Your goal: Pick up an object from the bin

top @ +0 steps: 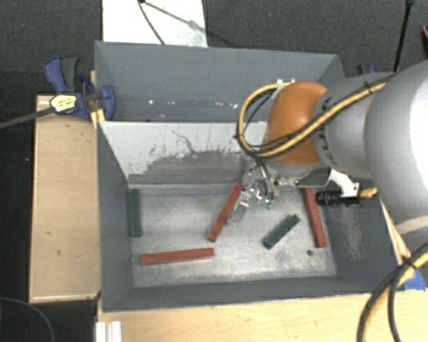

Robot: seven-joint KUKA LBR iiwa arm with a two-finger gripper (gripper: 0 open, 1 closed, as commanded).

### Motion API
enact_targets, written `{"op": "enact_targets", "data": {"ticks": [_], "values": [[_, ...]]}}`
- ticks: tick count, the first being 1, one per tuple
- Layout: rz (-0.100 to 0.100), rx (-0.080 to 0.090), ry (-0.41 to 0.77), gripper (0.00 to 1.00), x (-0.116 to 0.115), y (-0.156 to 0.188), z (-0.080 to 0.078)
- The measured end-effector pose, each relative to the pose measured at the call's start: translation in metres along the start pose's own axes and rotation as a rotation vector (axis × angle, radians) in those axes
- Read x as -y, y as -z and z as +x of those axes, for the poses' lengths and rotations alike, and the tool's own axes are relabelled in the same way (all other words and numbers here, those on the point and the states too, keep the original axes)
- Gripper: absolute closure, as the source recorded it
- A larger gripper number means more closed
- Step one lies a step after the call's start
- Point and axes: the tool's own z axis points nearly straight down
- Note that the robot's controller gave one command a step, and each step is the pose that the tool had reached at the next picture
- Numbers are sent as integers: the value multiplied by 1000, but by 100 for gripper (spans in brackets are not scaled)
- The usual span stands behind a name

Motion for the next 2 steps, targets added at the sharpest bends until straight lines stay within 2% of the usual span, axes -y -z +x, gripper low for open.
{"op": "enact_targets", "data": {"ticks": [1, 2], "values": [[1, -2, 91, 0, -63, -11, 31], [3, 0, 89, 100, -60, -11, 29]]}}
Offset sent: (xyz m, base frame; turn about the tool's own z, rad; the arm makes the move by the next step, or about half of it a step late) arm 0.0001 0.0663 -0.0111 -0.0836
